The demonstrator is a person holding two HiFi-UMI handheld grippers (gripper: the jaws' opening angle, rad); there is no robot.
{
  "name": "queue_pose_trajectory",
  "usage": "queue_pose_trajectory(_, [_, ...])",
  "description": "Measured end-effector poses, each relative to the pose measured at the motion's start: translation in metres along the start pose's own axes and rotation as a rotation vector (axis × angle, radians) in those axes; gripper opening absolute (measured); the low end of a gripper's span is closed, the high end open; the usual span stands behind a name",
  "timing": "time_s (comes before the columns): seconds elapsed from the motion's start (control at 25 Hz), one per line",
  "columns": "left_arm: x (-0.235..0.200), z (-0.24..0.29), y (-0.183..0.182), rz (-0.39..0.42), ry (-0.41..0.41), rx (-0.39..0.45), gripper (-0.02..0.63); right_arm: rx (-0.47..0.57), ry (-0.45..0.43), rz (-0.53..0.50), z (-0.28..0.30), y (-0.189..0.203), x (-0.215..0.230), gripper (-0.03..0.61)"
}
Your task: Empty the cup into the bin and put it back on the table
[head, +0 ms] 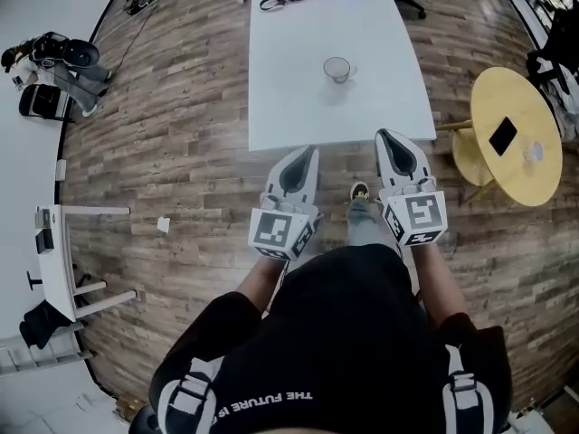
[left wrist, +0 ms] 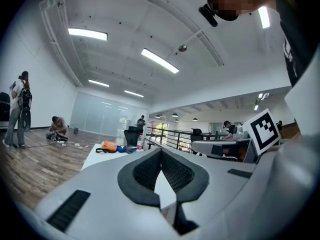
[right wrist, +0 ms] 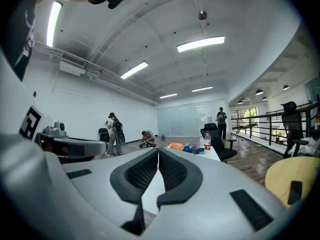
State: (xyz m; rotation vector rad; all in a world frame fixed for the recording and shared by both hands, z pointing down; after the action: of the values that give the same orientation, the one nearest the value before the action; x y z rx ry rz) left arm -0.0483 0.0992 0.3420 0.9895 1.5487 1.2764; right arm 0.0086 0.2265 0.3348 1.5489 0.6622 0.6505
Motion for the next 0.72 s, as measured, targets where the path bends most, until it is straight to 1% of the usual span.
queue_pose_trajectory(0.16, [-0.013, 0.081, -0.001, 0.027, 0.037, -0.004, 0.020, -0.020, -0.066, 0.032, 0.054, 0.010, 0.044, 0.017])
queue_pose_trajectory(0.36, [-0.032, 0.156, 0.018, 0.037, 0.018, -0.044, 0.020, -0.051, -0.108, 0.044, 0.108, 0.026, 0.097, 0.017])
queue_pose_trajectory(0.48, [-0.043, 0.183, 0.028, 0.036, -0.018, -0.079, 0.020, -0.078, -0.144, 0.049, 0.131, 0.039, 0.118, 0.017])
queue_pose_trajectory(0.56, [-0.050, 0.199, 0.034, 0.040, -0.033, -0.086, 0.020, -0.092, -0.163, 0.051, 0.144, 0.047, 0.128, 0.017])
queue_pose_trajectory(0.72, [-0.067, 0.216, 0.049, 0.041, -0.082, -0.129, 0.020, -0.129, -0.200, 0.071, 0.164, 0.066, 0.134, 0.017])
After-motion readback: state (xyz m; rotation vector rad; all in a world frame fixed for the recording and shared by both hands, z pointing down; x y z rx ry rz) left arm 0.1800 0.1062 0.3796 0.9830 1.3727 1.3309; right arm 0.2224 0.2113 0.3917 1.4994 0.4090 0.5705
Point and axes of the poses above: the fingertips, and each gripper's own axes: z forward along the fingers, x to its right, y out of its underside, the point moved 2 cm from there along -z, backward along the fingers, and after that the axes turned 9 degrees about x, right-handed, at the moved point
